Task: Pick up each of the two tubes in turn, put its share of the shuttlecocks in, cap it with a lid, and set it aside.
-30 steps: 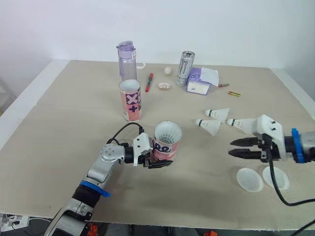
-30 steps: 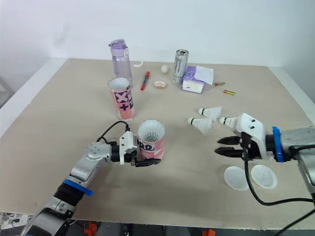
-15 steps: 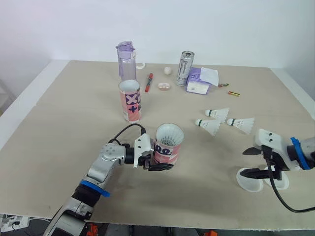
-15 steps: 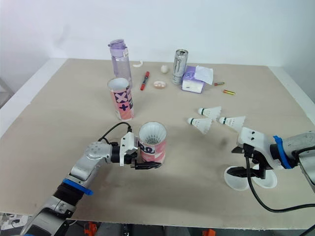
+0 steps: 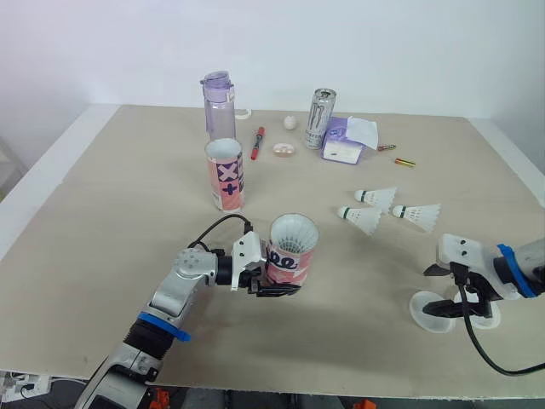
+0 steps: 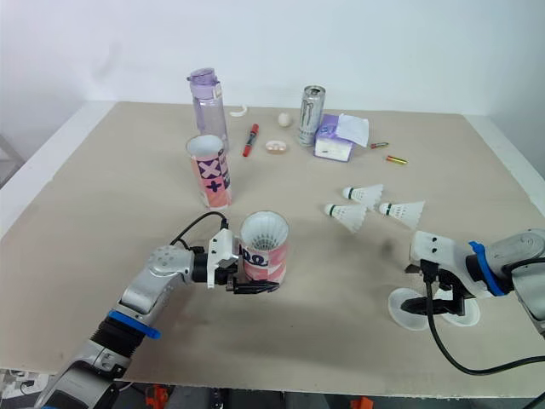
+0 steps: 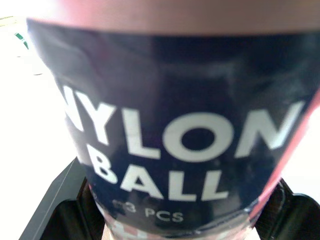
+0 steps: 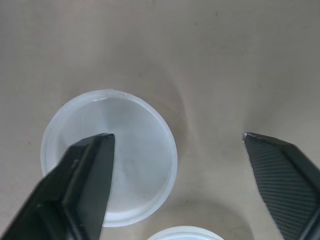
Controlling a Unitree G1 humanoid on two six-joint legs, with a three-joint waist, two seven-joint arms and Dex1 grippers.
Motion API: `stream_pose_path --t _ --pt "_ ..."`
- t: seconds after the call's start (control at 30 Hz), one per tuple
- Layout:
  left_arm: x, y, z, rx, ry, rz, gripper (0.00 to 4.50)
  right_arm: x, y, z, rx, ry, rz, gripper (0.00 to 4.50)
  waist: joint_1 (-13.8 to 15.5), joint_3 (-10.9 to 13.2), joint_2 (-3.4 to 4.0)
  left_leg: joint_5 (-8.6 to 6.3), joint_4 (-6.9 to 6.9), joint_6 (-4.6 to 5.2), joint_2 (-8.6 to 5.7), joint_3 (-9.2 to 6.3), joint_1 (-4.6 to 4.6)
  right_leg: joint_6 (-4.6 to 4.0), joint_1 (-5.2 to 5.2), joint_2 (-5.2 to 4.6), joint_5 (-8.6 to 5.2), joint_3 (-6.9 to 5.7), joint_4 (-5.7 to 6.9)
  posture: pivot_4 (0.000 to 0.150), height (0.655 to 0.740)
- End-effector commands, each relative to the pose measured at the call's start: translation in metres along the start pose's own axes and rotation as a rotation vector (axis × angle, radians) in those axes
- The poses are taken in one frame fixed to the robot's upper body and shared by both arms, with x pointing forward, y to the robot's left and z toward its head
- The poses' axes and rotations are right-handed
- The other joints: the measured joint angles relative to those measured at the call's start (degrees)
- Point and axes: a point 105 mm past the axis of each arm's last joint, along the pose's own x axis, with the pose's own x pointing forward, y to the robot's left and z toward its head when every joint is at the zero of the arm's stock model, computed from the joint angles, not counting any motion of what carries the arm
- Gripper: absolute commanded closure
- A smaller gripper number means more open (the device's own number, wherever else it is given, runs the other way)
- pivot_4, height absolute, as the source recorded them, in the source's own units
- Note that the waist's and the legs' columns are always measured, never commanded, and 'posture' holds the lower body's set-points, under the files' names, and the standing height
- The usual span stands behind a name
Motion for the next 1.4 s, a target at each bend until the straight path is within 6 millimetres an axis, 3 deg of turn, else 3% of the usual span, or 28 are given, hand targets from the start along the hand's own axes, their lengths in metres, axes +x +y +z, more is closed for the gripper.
stream_pose_path --t 0.03,0.1,0.23,0.5,0.8,0.9,1.03,1.2,1.4 --pt "0.003 -0.009 -0.011 -0.034 0.033 -0.031 1.13 -0.003 -0.002 0.000 -0.034 0.024 -0.001 1.80 0.00 0.00 0.00 0.00 0.00 0.00 0.00 0.00 0.00 0.00 0.00 0.00 0.00 0.00 0.00 0.150 0.7400" --pt "0.003 -0.009 -0.011 -0.033 0.038 -0.029 1.13 -0.003 -0.001 -0.001 -0.036 0.028 0.004 2.81 0.00 -0.01 0.01 0.00 0.00 0.00 0.00 0.00 0.00 0.00 0.00 0.00 0.00 0.00 0.00 0.150 0.7400" --pt "0.001 -0.007 -0.013 -0.033 0.047 -0.025 1.13 -0.001 0.000 -0.005 -0.041 0.034 0.020 4.34 0.00 0.00 0.00 0.00 0.00 0.00 0.00 -0.01 0.04 0.00 0.05 0.00 0.00 -0.01 0.00 0.150 0.7400" --pt "-0.002 -0.003 -0.015 -0.049 0.058 -0.006 1.13 0.001 -0.001 0.005 -0.109 -0.033 0.004 4.43 -0.03 0.00 -0.03 -0.01 -0.05 -0.01 0.02 0.00 0.39 -0.05 0.34 0.02 -0.04 -0.01 0.00 0.150 0.7400" --pt "-0.004 0.003 -0.018 -0.070 0.074 0.003 1.13 -0.046 -0.005 0.126 -0.439 -0.341 -0.086 4.43 -0.31 0.04 0.15 0.00 -0.04 -0.01 0.00 0.04 0.78 -0.08 0.61 0.02 0.10 0.08 0.00 0.150 0.7400" --pt "-0.002 0.003 -0.021 -0.061 0.082 0.004 1.13 -0.064 0.003 0.186 -0.572 -0.464 -0.095 4.43 -0.57 0.03 0.17 -0.01 -0.05 -0.02 0.05 0.06 0.81 -0.13 0.59 0.01 0.12 0.07 0.00 0.150 0.7400" --pt "0.001 0.003 -0.021 -0.053 0.064 0.013 1.13 -0.071 0.018 0.231 -0.664 -0.539 -0.043 4.43 -0.14 0.03 0.09 -0.01 -0.07 -0.02 0.11 0.01 0.80 -0.23 0.41 -0.06 0.04 -0.11 -0.02 0.150 0.7400" --pt "0.002 0.000 -0.024 -0.051 0.068 0.002 1.13 -0.066 0.032 0.262 -0.762 -0.563 0.026 4.43 0.04 0.01 0.07 -0.03 -0.12 -0.04 -0.03 0.12 0.46 -0.39 0.28 -0.39 0.12 -0.07 -0.03 0.150 0.7400" --pt "0.001 -0.001 -0.026 -0.050 0.077 0.001 1.13 -0.055 0.038 0.266 -0.826 -0.540 0.087 4.43 0.06 0.00 0.03 -0.02 -0.08 -0.03 -0.18 0.07 0.26 -0.49 0.19 -0.38 0.21 -0.13 -0.03 0.150 0.7400"
